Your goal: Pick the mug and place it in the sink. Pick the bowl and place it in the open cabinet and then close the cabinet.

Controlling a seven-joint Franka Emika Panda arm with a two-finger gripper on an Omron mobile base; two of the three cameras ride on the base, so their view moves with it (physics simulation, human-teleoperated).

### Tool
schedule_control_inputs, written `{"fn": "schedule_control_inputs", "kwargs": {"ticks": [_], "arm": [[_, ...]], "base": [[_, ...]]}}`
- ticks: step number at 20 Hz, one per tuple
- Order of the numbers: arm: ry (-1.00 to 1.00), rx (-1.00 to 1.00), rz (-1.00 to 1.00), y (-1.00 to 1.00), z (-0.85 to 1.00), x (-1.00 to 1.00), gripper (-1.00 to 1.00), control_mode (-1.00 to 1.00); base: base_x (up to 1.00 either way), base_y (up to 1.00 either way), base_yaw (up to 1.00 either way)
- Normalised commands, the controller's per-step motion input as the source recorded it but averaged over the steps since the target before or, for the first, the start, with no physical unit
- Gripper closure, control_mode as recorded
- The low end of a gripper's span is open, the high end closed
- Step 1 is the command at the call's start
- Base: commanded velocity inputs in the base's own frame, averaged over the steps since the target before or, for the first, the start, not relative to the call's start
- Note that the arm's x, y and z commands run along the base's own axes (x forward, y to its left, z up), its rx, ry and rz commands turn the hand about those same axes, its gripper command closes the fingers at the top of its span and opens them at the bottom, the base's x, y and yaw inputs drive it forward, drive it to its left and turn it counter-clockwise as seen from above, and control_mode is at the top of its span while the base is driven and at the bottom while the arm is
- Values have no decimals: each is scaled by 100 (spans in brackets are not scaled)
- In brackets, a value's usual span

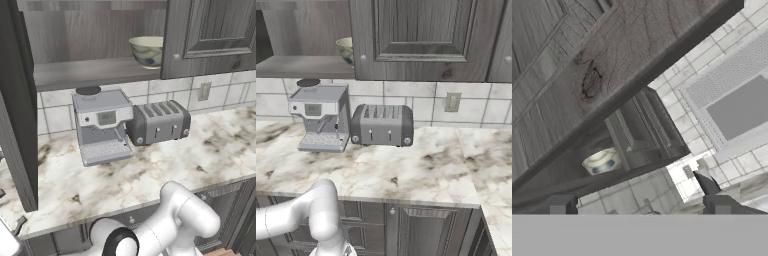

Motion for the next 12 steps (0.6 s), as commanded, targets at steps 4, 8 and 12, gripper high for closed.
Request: {"fn": "schedule_control_inputs", "kwargs": {"ticks": [4,8,12], "arm": [[9,0,-10,0,0,9,-100,-100],[7,0,-15,-5,0,1,-100,-100],[7,0,-15,-15,0,15,-100,-100]], "base": [[0,0,0],[0,0,0],[0,0,0]]}}
